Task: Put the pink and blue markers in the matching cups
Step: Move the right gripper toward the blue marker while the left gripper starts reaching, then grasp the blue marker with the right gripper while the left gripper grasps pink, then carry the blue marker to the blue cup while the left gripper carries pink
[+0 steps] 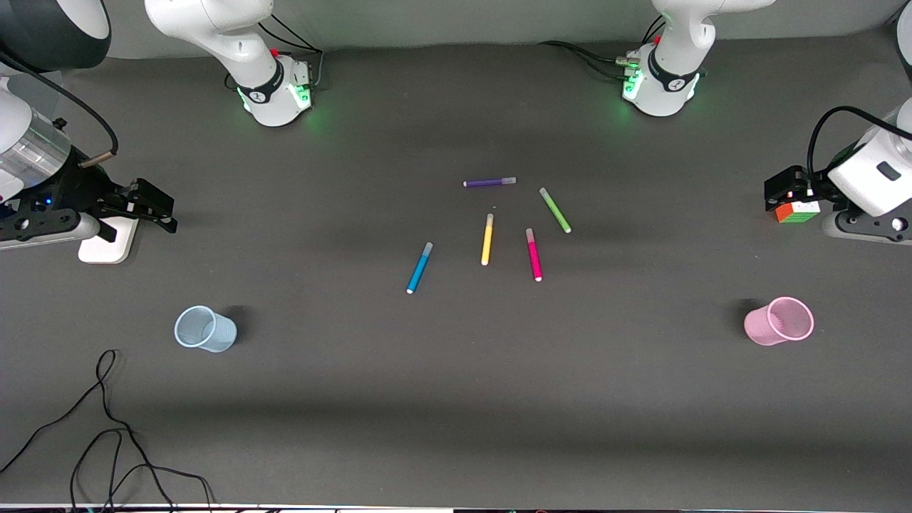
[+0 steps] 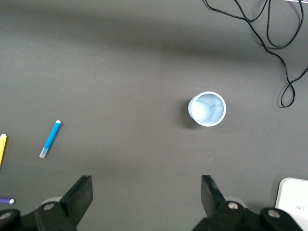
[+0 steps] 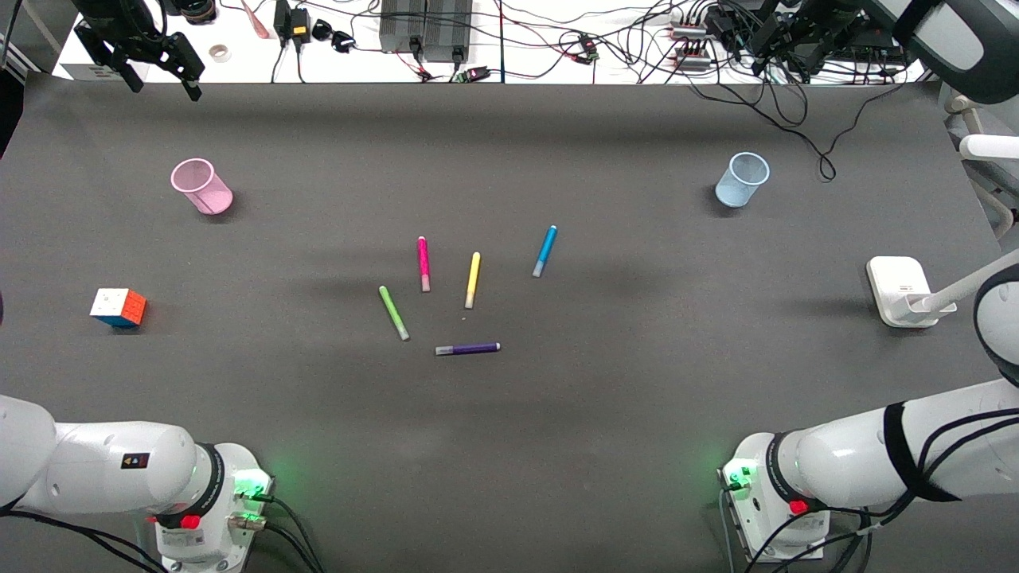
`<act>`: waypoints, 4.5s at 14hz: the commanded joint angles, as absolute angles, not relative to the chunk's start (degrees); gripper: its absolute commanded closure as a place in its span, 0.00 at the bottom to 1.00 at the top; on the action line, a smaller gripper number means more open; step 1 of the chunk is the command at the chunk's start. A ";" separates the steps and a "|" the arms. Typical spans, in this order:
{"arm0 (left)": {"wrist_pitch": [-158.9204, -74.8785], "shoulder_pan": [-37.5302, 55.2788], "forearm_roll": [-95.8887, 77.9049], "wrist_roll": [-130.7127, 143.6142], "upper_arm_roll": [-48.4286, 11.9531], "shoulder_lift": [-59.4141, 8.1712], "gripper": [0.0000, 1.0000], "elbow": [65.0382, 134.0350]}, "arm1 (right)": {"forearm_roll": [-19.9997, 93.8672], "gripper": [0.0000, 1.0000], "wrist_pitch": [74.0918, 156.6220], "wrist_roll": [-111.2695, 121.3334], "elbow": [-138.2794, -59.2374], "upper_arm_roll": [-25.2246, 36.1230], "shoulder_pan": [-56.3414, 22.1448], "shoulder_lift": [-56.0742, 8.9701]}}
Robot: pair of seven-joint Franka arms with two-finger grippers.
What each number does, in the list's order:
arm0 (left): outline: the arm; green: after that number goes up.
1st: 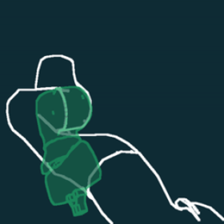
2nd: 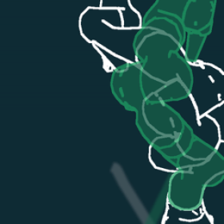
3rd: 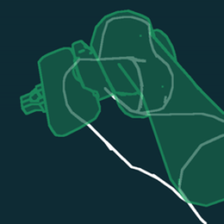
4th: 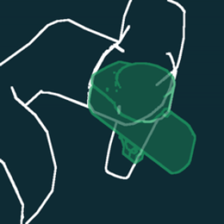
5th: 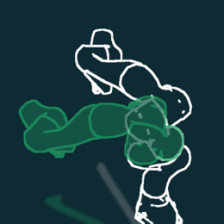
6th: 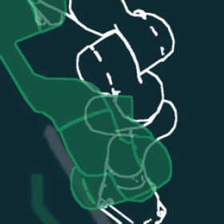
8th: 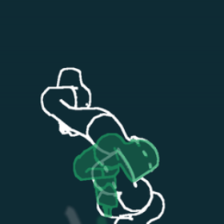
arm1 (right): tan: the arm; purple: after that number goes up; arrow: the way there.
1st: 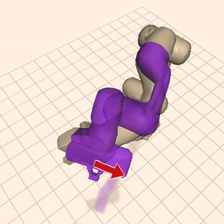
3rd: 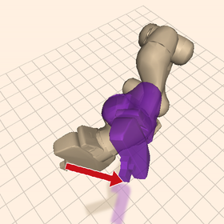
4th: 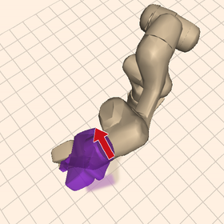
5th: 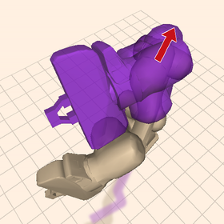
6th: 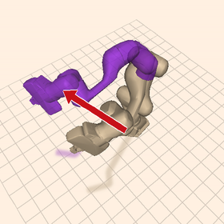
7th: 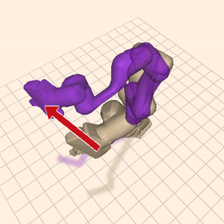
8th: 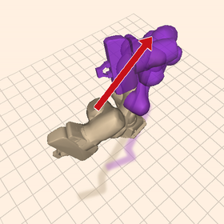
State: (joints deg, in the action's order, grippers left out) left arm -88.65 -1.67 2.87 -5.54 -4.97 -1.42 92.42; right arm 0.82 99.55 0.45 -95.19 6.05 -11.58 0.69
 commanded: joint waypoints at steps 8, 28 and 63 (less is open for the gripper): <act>-89.47 -2.72 2.99 -6.68 -4.92 -0.35 0.01 94.48 | 0.17 0.00 98.53 1.14 -92.64 5.45 -11.95 -3.59; -93.23 9.30 -4.83 10.17 -5.36 -10.09 0.00 94.84 | 15.71 0.00 118.64 -32.43 -78.57 2.11 -28.83 -42.70; -143.44 29.00 -11.17 26.72 -5.36 -31.55 0.98 115.05 | -0.40 1.00 108.71 -37.62 -84.01 7.19 -29.00 -35.00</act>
